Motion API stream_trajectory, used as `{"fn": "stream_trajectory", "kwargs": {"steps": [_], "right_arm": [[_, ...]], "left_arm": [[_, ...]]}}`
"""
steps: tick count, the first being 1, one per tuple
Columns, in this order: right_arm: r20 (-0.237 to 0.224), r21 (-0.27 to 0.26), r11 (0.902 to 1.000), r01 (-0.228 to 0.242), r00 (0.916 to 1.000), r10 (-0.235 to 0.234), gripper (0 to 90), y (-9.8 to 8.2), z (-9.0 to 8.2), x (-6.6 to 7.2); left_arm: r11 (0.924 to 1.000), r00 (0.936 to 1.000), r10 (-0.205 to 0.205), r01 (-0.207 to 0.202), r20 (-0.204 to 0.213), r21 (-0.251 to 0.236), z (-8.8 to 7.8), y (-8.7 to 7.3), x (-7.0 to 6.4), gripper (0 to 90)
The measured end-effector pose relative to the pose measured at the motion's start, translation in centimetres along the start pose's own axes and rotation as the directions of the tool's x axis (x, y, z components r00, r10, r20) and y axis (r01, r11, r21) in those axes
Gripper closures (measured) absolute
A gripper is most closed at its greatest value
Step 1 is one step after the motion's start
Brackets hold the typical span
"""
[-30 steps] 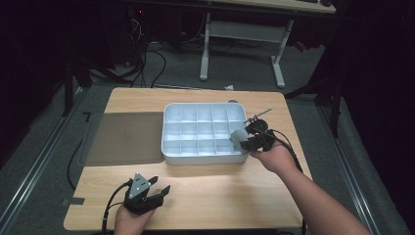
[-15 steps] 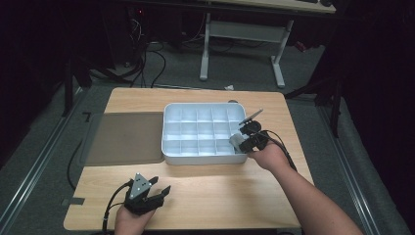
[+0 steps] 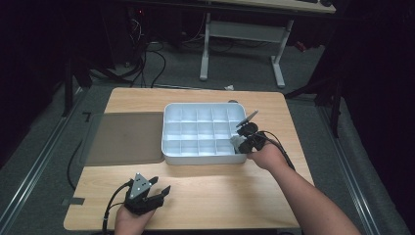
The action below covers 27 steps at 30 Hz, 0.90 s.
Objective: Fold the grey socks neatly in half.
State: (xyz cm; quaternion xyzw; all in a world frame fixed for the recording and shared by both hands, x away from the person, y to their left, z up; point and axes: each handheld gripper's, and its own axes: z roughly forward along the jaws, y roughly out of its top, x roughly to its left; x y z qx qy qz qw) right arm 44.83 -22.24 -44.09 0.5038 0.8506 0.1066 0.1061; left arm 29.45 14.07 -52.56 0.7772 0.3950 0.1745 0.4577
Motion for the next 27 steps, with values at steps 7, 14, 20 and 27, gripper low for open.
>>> {"fn": "stream_trajectory", "kwargs": {"steps": [7, 14, 20, 27], "right_arm": [[-0.003, 0.013, 0.9998, -0.012, 0.9999, 0.012, 71.7, 0.0, 0.5, 0.0], [-0.010, 0.025, 0.9997, 0.004, 0.9999, -0.004, 71.7, 0.1, 1.0, -0.1], [-0.013, 0.032, 0.9994, 0.013, 0.9998, -0.012, 71.6, 0.1, 1.4, 0.0], [-0.021, 0.034, 0.9992, -0.020, 0.9996, 0.021, 68.7, 0.2, 1.1, -0.1]], "left_arm": [[1.0000, 1.0000, 0.001, -0.001, 0.003, 0.003, 0.0, 0.0, 0.0, 41.4], [1.0000, 1.0000, -0.002, 0.002, 0.004, 0.004, 0.0, 0.0, 0.1, 41.4], [1.0000, 1.0000, -0.002, 0.002, 0.005, 0.005, 0.1, -0.1, 0.1, 41.4], [1.0000, 1.0000, -0.002, 0.002, 0.005, 0.006, 0.1, 0.0, 0.1, 41.4]]}}
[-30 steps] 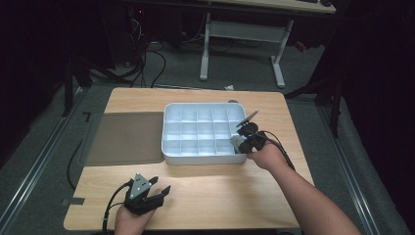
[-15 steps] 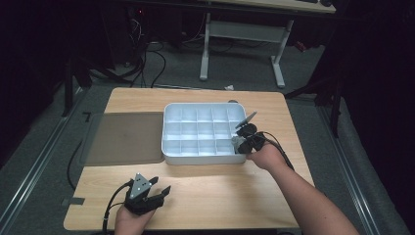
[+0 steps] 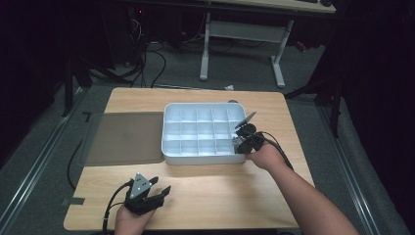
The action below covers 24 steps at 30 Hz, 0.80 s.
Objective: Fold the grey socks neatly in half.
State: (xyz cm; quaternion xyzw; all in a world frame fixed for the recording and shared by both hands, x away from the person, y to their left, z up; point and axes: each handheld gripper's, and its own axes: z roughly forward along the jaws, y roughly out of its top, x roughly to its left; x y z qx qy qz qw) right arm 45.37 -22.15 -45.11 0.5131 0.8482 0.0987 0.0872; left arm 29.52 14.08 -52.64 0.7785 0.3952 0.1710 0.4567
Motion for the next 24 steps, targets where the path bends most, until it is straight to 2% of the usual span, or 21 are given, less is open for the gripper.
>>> {"fn": "stream_trajectory", "kwargs": {"steps": [3, 7, 12, 13, 14, 15, 19, 24], "right_arm": [[-0.009, -0.010, 0.9999, 0.010, 0.9999, -0.010, 66.0, 0.0, -0.3, -0.1], [-0.015, -0.008, 1.0000, -0.003, 0.9999, 0.003, 63.3, 0.0, -0.6, 0.0], [-0.024, -0.014, 0.9999, 0.003, 0.9997, -0.004, 59.8, 0.1, -0.8, -0.1], [-0.030, -0.020, 0.9998, -0.001, 0.9995, 0.000, 59.8, 0.1, -0.9, -0.2], [-0.030, -0.011, 0.9996, -0.028, 0.9992, 0.027, 59.9, 0.1, -1.1, -0.1], [-0.033, -0.023, 0.9997, -0.005, 0.9994, 0.005, 60.0, 0.1, -1.1, -0.3], [-0.037, -0.023, 0.9996, -0.017, 0.9992, 0.017, 59.7, 0.1, -1.5, -0.3], [-0.038, -0.034, 0.9994, -0.002, 0.9993, 0.001, 59.5, 0.1, -2.0, -0.3]], "left_arm": [[1.0000, 1.0000, 0.000, 0.000, 0.001, 0.000, 0.0, 0.0, 0.0, 41.4], [1.0000, 1.0000, 0.002, -0.002, 0.001, -0.001, 0.0, 0.0, -0.1, 41.4], [1.0000, 1.0000, 0.000, 0.000, 0.001, 0.000, 0.0, 0.0, 0.0, 41.4], [1.0000, 1.0000, 0.000, 0.000, 0.002, 0.000, 0.0, 0.0, 0.0, 41.4], [1.0000, 1.0000, 0.000, 0.000, 0.002, 0.000, 0.0, 0.0, 0.0, 41.4], [1.0000, 1.0000, 0.000, 0.000, 0.002, 0.000, 0.0, 0.0, 0.0, 41.4], [1.0000, 1.0000, 0.001, -0.001, 0.002, -0.002, 0.0, 0.1, -0.1, 41.4], [1.0000, 1.0000, 0.000, 0.000, 0.002, -0.001, 0.0, 0.1, -0.1, 41.4]]}}
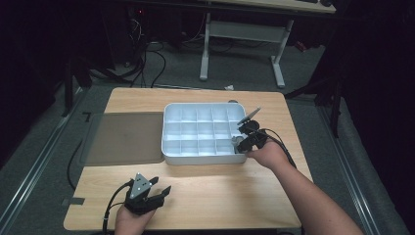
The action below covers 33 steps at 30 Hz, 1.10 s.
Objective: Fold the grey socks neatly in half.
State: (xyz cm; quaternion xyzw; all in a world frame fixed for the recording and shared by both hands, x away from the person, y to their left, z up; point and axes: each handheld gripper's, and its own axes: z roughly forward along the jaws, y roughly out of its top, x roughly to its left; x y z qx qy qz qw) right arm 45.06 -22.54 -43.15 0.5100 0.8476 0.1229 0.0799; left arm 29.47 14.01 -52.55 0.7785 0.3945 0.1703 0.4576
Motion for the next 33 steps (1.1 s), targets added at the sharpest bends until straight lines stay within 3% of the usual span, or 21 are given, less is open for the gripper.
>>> {"fn": "stream_trajectory", "kwargs": {"steps": [8, 14, 31, 33], "right_arm": [[-0.013, -0.020, 0.9998, -0.001, 0.9999, 0.001, 64.7, 0.0, -1.5, -0.2], [-0.006, -0.001, 0.9992, 0.040, 0.9992, -0.040, 88.0, -0.2, -2.3, -0.2], [0.014, 0.121, 0.9922, 0.032, 0.9993, -0.034, 90.0, 0.0, 2.1, 0.5], [0.013, 0.126, 0.9919, 0.015, 0.9998, -0.017, 90.0, 0.1, 2.2, 0.5]], "left_arm": [[1.0000, 1.0000, -0.003, 0.003, 0.003, 0.004, 0.1, 0.0, 0.0, 41.4], [1.0000, 1.0000, 0.004, -0.004, 0.006, 0.009, 0.3, 0.1, -0.1, 41.4], [1.0000, 1.0000, -0.004, 0.004, 0.003, 0.007, 0.1, 0.0, 0.2, 41.5], [1.0000, 1.0000, -0.006, 0.006, 0.001, 0.006, 0.1, 0.0, 0.2, 41.5]]}}
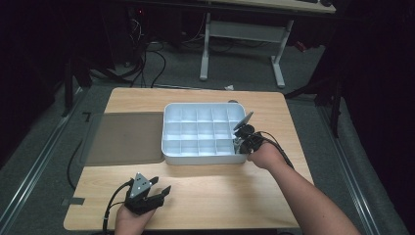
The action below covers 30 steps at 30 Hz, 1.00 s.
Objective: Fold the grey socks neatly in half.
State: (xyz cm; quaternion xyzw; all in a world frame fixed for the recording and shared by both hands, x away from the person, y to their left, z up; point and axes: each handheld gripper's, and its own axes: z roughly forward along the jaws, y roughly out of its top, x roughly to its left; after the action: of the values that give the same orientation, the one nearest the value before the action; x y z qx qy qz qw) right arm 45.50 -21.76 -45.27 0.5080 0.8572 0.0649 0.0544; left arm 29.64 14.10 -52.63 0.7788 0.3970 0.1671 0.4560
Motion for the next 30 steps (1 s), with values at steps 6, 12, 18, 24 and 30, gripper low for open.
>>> {"fn": "stream_trajectory", "kwargs": {"steps": [6, 12, 18, 24, 30], "right_arm": [[-0.019, -0.038, 0.9993, -0.006, 0.9998, 0.005, 90.0, 0.1, -1.4, -0.4], [0.003, -0.085, 0.9958, -0.034, 0.9994, 0.035, 90.0, 1.4, -2.6, -0.8], [0.028, -0.040, 0.9972, -0.062, 0.9976, 0.063, 90.0, 2.6, -0.8, -1.0], [0.024, -0.005, 0.9991, -0.042, 0.9988, 0.042, 90.0, 3.1, 0.8, -0.9], [0.033, 0.016, 0.9998, -0.010, 0.9994, 0.010, 90.0, 3.3, 1.8, -0.7]], "left_arm": [[1.0000, 1.0000, 0.000, 0.000, 0.000, 0.000, 0.0, 0.0, -0.1, 41.5], [1.0000, 1.0000, 0.004, -0.004, -0.001, 0.002, 0.0, -0.1, -0.1, 41.5], [1.0000, 1.0000, -0.007, 0.007, -0.003, 0.003, -0.1, -0.1, 0.2, 41.4], [0.9999, 0.9999, -0.014, 0.014, -0.004, 0.001, -0.1, -0.2, 0.3, 41.4], [0.9999, 0.9999, -0.009, 0.009, -0.004, 0.005, 0.0, -0.2, 0.2, 41.4]]}}
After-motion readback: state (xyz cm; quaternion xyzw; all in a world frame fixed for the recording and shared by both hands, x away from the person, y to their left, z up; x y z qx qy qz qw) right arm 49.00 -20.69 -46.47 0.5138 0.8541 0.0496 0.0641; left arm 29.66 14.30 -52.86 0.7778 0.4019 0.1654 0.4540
